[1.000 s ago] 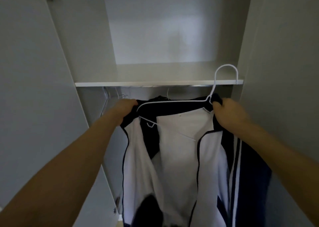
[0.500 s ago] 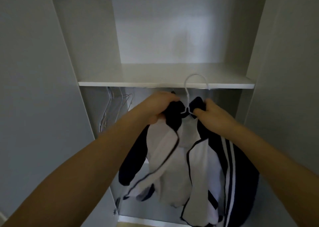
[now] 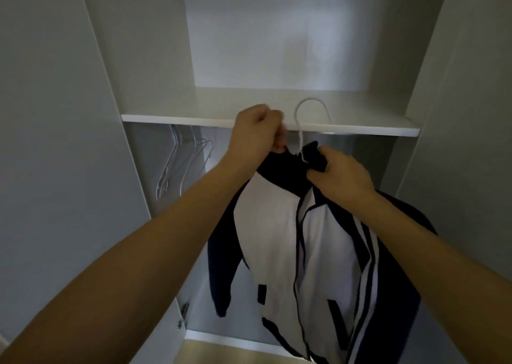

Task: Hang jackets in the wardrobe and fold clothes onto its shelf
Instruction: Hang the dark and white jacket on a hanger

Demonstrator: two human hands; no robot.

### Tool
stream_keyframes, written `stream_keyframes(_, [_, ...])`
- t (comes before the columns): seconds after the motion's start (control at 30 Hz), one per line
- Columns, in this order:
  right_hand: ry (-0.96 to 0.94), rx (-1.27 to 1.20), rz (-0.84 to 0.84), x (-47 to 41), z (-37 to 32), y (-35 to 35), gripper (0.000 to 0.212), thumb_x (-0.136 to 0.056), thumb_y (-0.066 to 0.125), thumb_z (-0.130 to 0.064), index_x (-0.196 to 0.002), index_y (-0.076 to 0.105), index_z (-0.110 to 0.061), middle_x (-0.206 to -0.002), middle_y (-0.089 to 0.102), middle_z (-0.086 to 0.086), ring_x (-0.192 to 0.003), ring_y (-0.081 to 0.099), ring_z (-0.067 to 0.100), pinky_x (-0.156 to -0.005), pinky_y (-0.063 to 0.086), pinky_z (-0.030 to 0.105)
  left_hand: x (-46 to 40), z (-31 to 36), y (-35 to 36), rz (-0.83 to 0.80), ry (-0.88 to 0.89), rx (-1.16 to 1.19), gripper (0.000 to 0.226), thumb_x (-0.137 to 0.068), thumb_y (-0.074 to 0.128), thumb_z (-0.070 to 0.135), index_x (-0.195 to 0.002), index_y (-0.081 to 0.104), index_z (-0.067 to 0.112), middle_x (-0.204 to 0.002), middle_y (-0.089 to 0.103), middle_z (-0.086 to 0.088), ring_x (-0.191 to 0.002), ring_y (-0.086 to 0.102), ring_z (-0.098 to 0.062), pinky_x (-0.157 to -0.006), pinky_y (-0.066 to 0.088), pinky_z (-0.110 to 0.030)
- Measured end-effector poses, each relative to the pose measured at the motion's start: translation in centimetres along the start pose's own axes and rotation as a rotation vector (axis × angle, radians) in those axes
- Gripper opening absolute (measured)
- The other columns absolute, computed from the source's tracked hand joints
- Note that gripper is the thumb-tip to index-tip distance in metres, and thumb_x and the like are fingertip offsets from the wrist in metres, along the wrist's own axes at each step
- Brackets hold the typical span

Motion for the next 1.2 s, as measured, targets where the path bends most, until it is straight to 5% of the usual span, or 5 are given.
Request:
stream_keyframes(0.13, [0.044,-0.136,0.015,-1.0,0.4,-1.0,0.008,-0.091,0.056,-0.027,-0.089,0.056,-0.019,-0.075,0.055,-0.01,-0.067,0.052,0.009,-0.052,0.035,0.023,6.9,-6.5,-2.5,0.034,0.261,-0.331,0.019,-0.094,0.049,0.028,-0.077,0.044,0.021,-0.065,0.046,0.012,-0.057,0.042,-0.002,-0.054,0.04,-0.017])
stream_keyframes(0.37, [0.037,-0.198,0.064,-1.4,-1.9,-2.4,0.028,-0.098,0.05,-0.025,-0.07,0.045,-0.018,-0.079,0.053,0.001,-0.076,0.053,0.019,-0.06,0.038,0.029,13.4,-22.7,2.6,-0.089,-0.438,-0.473,0.094,-0.083,0.069,0.052,-0.151,0.013,0.018,-0.145,0.027,0.0,-0.133,0.029,-0.021,-0.112,0.029,-0.038])
stream_keyframes(0.67, [-0.043,-0.198,0.279,1.1,-2.2,-6.2,0.012,-0.096,0.049,-0.012,-0.108,0.047,-0.011,-0.081,0.053,-0.001,-0.068,0.052,0.012,-0.06,0.042,0.029,9.2,-18.9,4.3,0.15,-0.13,-0.303,0.025,-0.104,0.037,0.017,-0.08,0.041,0.015,-0.064,0.045,0.002,-0.055,0.043,-0.008,-0.056,0.04,-0.025])
stream_keyframes(1.03, [-0.064,-0.402,0.313,2.5,-0.6,-7.7,0.052,-0.088,0.054,-0.002,-0.117,0.029,-0.037,-0.088,0.061,-0.001,-0.074,0.063,0.013,-0.066,0.058,0.038,11.1,-14.4,7.6,-0.201,0.465,-0.634,0.046,-0.088,0.03,0.02,-0.125,0.057,0.009,-0.118,0.05,-0.004,-0.086,0.049,-0.002,-0.071,0.044,-0.01])
stream_keyframes(1.2, [-0.103,-0.23,0.249,2.8,-1.1,-7.0,0.032,-0.088,0.047,0.003,-0.087,0.054,-0.028,-0.092,0.06,0.001,-0.08,0.059,0.021,-0.067,0.053,0.034,10.5,-14.4,9.0,-0.128,0.161,-0.448,0.064,-0.083,0.05,0.047,-0.134,0.048,0.009,-0.125,0.047,-0.005,-0.112,0.048,-0.012,-0.099,0.042,-0.02])
Point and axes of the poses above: each hand's wrist, its own x-axis away from the middle knuckle, its own y-axis out of the palm, z = x × y, the point moved 7 cm from there along -x, towards the middle knuckle
